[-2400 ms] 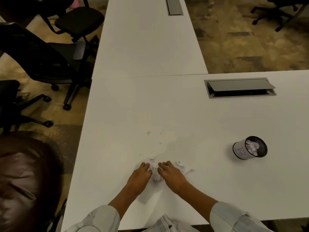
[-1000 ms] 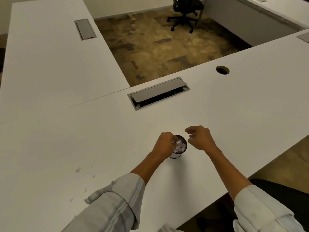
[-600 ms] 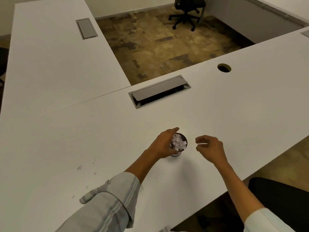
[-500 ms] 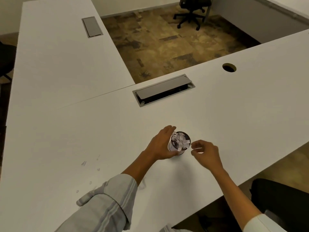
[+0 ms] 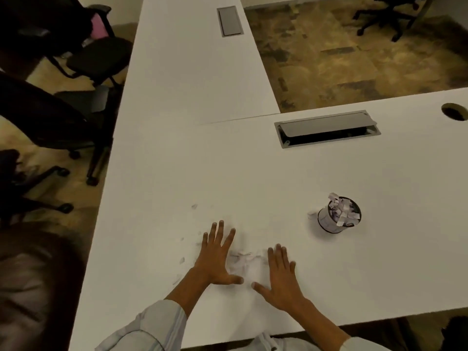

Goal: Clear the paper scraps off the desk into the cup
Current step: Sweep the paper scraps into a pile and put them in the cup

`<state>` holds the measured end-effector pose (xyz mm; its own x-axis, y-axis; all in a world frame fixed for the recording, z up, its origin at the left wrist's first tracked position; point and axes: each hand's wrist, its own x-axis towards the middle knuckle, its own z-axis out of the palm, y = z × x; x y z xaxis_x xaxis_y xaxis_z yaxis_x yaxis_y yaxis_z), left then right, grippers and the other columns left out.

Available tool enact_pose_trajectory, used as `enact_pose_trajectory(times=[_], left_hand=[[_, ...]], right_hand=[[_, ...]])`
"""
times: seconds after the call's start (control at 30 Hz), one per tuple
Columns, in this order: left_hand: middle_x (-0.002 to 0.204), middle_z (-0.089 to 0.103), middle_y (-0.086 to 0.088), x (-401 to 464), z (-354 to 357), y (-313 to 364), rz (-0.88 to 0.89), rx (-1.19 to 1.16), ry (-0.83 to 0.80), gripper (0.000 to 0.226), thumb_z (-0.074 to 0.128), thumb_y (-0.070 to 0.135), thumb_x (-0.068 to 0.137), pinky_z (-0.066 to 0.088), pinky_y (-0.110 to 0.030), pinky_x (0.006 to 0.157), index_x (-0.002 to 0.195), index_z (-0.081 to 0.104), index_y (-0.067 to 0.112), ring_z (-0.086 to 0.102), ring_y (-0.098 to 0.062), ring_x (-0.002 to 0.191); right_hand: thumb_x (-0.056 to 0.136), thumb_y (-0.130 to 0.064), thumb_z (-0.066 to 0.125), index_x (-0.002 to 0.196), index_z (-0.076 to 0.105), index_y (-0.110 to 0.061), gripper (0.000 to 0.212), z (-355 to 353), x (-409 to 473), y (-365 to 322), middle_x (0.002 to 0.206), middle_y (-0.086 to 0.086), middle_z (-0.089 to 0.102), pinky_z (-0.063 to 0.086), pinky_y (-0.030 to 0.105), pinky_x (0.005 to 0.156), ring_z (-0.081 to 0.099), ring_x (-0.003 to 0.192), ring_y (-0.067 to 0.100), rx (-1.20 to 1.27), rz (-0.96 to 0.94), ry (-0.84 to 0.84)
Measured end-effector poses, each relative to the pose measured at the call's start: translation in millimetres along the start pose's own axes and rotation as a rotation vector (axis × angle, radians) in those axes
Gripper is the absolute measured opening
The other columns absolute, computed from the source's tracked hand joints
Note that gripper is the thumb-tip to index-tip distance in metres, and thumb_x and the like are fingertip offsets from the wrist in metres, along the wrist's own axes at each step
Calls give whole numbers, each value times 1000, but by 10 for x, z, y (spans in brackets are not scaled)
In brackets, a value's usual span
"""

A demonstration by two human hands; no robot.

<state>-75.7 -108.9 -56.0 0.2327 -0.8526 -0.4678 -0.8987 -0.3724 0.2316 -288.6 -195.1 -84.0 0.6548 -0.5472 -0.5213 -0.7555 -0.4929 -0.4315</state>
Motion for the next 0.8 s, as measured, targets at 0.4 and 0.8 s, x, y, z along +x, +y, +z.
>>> enact_pose_trajectory(times=[0.4, 0.8], left_hand=[[147, -42, -10, -875, 522, -664, -248, -31, -113, 111, 63, 52, 82, 5, -57, 117, 139, -31, 37, -21, -41, 143], [158, 18, -9, -838, 561, -376, -121, -160, 1, 69, 54, 3, 90, 38, -35, 108, 147, 26, 29, 24, -27, 143]], right_hand=[[74, -78, 46, 144, -29, -13, 122, 308, 436, -814, 155, 10, -33, -10, 52, 118, -29, 145, 26, -142, -271, 21], [94, -2, 48, 132, 53, -8, 39, 341, 286, -860, 152, 10, 38, 54, 41, 79, 40, 133, 29, -398, -492, 34]])
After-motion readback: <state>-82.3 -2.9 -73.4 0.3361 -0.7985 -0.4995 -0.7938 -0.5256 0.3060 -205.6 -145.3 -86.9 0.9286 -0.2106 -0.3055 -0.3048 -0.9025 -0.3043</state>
